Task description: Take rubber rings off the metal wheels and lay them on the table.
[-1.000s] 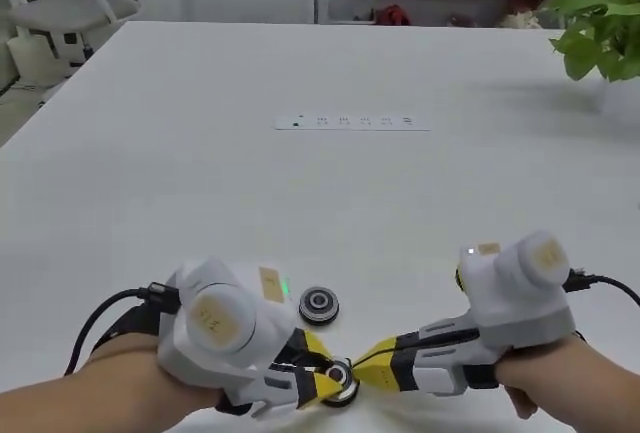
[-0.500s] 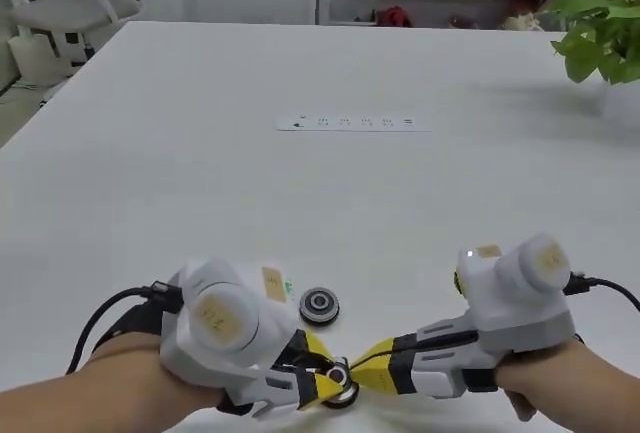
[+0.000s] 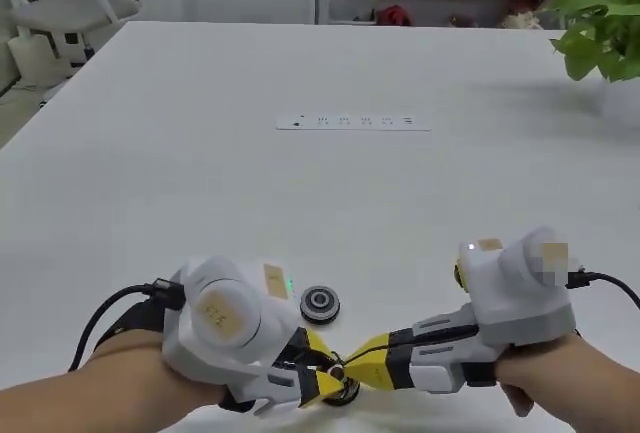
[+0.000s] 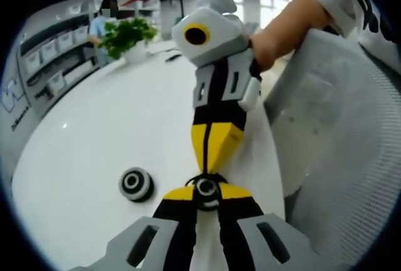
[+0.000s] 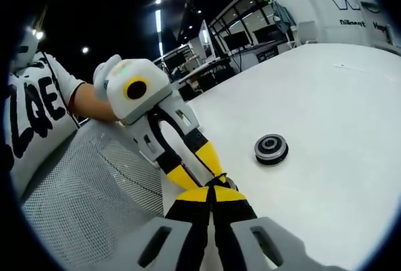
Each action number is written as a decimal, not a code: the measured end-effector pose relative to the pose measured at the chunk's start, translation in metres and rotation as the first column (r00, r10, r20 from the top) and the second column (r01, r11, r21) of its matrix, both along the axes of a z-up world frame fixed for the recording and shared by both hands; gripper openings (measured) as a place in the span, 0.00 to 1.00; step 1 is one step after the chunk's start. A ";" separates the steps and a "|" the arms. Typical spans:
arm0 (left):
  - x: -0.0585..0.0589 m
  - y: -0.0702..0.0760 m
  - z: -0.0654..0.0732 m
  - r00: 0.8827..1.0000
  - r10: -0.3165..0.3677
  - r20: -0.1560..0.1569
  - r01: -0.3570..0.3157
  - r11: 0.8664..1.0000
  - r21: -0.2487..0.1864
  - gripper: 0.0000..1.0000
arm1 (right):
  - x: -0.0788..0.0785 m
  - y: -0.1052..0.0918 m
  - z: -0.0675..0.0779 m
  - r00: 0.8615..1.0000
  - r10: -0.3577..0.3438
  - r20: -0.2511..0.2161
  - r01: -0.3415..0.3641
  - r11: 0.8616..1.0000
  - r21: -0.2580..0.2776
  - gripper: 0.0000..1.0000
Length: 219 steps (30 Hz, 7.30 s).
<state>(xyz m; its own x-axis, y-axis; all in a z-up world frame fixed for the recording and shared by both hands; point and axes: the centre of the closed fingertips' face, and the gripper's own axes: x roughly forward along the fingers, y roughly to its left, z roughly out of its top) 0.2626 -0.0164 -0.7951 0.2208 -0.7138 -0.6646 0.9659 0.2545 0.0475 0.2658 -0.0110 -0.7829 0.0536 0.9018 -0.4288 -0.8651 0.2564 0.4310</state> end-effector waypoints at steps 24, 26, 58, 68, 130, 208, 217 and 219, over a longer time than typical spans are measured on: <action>-0.008 0.002 0.012 0.996 -0.086 -0.004 0.086 0.996 -0.039 0.27 | 0.004 -0.003 0.002 1.000 -0.024 -0.021 0.024 1.000 0.012 0.00; -0.010 0.003 0.013 0.995 -0.095 -0.009 0.094 0.995 -0.044 0.29 | 0.004 -0.003 0.002 0.999 -0.025 -0.023 0.025 1.000 0.015 0.00; -0.008 0.043 0.051 0.999 0.016 0.051 -0.008 0.988 -0.153 0.68 | 0.005 0.002 0.025 0.999 -0.024 -0.043 0.027 0.997 0.067 0.00; -0.003 0.062 0.056 0.995 0.063 0.077 -0.050 0.986 -0.159 0.73 | 0.016 0.016 0.036 1.000 -0.013 -0.029 0.016 0.996 0.085 0.00; -0.002 0.071 0.057 0.992 0.109 0.070 -0.098 0.984 -0.148 0.74 | 0.033 0.032 0.010 0.999 -0.008 0.032 0.008 1.000 -0.015 0.19; -0.002 -0.002 0.004 0.997 -0.068 -0.043 0.065 0.996 -0.067 0.20 | -0.004 -0.005 -0.025 0.968 0.157 0.195 -0.134 0.983 -0.127 0.22; 0.001 -0.001 0.001 0.998 -0.040 -0.040 0.037 0.997 -0.062 0.15 | -0.004 -0.003 -0.024 0.967 0.156 0.200 -0.133 0.983 -0.125 0.22; 0.000 -0.002 0.001 0.999 -0.045 -0.029 0.043 0.997 -0.059 0.14 | -0.003 -0.003 -0.023 0.968 0.153 0.200 -0.130 0.984 -0.123 0.21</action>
<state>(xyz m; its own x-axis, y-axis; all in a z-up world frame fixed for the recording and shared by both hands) 0.2629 -0.0180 -0.7938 0.1690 -0.7602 -0.6273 0.9770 0.2133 0.0048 0.2624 -0.0137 -0.8062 0.0267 0.8556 -0.5169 -0.9635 0.1599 0.2149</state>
